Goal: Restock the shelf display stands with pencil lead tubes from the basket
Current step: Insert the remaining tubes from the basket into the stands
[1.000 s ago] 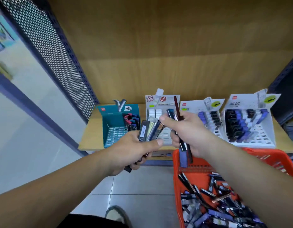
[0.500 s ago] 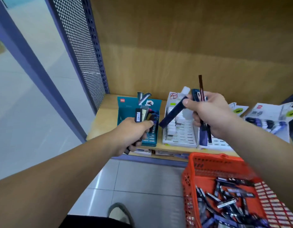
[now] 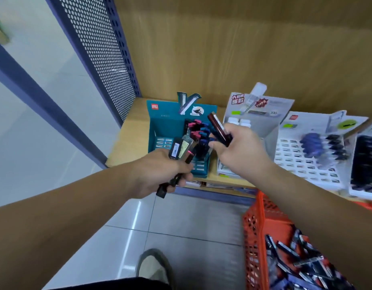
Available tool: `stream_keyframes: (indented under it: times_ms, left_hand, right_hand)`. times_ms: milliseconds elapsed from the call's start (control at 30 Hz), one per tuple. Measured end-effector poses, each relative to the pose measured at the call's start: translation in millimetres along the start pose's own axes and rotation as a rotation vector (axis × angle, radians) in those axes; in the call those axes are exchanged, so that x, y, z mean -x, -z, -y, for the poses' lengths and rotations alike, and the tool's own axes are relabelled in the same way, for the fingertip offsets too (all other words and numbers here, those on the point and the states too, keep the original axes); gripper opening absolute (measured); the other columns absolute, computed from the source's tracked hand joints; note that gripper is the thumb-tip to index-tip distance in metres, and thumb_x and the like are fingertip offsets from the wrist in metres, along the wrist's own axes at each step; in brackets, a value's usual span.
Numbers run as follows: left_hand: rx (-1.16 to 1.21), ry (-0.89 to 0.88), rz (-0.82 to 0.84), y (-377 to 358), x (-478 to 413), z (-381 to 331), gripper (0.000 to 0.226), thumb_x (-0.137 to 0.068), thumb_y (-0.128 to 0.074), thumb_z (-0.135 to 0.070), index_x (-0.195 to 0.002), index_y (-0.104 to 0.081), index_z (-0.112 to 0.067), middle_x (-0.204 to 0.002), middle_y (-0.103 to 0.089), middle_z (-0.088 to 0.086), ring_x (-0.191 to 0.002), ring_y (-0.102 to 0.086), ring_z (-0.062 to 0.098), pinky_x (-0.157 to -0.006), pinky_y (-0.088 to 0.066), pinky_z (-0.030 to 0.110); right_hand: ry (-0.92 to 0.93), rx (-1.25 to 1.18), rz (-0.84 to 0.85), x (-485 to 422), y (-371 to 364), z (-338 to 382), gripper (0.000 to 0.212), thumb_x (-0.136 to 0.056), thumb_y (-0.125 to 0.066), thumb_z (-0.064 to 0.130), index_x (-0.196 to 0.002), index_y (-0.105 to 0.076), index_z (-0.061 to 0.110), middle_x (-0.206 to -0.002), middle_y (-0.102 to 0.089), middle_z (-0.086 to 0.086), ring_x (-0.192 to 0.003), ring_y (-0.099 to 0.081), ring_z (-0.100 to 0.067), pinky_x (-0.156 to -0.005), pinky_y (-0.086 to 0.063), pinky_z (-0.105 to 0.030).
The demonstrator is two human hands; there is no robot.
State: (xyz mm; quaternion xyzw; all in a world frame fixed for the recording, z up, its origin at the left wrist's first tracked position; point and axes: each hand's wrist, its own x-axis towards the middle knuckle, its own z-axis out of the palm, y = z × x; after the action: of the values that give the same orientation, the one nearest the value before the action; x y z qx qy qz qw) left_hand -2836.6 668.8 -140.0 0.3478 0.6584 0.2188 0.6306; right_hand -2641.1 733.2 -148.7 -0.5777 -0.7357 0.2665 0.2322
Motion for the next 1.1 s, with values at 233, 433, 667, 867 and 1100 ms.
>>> stream_keyframes:
  times_ms: [233, 433, 667, 867, 1100]
  left_hand:
    - [0.008, -0.003, -0.005, -1.9, -6.9, 2.3, 0.029, -0.099, -0.068, -0.023, -0.122, -0.062, -0.006, -0.075, -0.066, 0.006, -0.057, -0.056, 0.015, -0.043, -0.032, 0.022]
    - [-0.007, -0.013, -0.041, 8.7, -2.5, 8.1, 0.032, -0.098, -0.07, -0.029, -0.123, -0.062, -0.009, -0.08, -0.071, 0.005, -0.062, -0.059, 0.016, -0.045, -0.033, 0.024]
    - [-0.052, 0.013, -0.028, 18.2, 5.0, 8.2, 0.033, -0.095, -0.072, -0.041, -0.111, -0.068, -0.012, -0.079, -0.072, 0.006, -0.052, -0.048, 0.016, -0.049, -0.029, 0.023]
    - [0.051, -0.047, -0.038, 20.8, 8.0, 7.8, 0.029, -0.099, -0.069, -0.025, -0.121, -0.061, -0.007, -0.083, -0.074, 0.008, -0.054, -0.06, 0.011, -0.043, -0.034, 0.02]
    - [0.083, -0.091, -0.015, 25.8, 15.6, 5.5, 0.036, -0.097, -0.07, -0.031, -0.122, -0.061, -0.007, -0.085, -0.074, 0.008, -0.064, -0.063, 0.015, -0.048, -0.031, 0.023]
  right_hand:
    - [0.013, -0.02, -0.001, -7.5, -10.4, -4.9, 0.015, -0.088, -0.077, 0.03, -0.083, -0.065, 0.024, -0.07, -0.063, 0.006, -0.071, -0.061, -0.023, -0.07, -0.057, -0.043]
    - [0.015, -0.015, 0.047, -8.1, -8.5, -2.0, 0.012, -0.089, -0.077, 0.027, -0.086, -0.067, 0.023, -0.069, -0.062, 0.004, -0.068, -0.059, -0.022, -0.069, -0.057, -0.044]
    - [0.129, 0.108, 0.06, -4.5, -10.1, 3.4, 0.037, -0.091, -0.075, 0.027, -0.071, -0.045, 0.03, -0.071, -0.049, 0.012, -0.074, -0.052, -0.022, -0.064, -0.046, -0.036]
    - [0.166, 0.187, 0.045, -1.7, -12.9, 6.6, 0.021, -0.091, -0.076, 0.032, -0.084, -0.057, 0.027, -0.079, -0.05, 0.012, -0.08, -0.053, -0.019, -0.064, -0.038, -0.032]
    - [-0.128, -0.327, -0.044, -5.9, 6.0, 18.6, 0.01, -0.091, -0.078, 0.019, -0.087, -0.069, 0.02, -0.067, -0.062, 0.013, -0.056, -0.057, 0.003, -0.058, -0.046, -0.015]
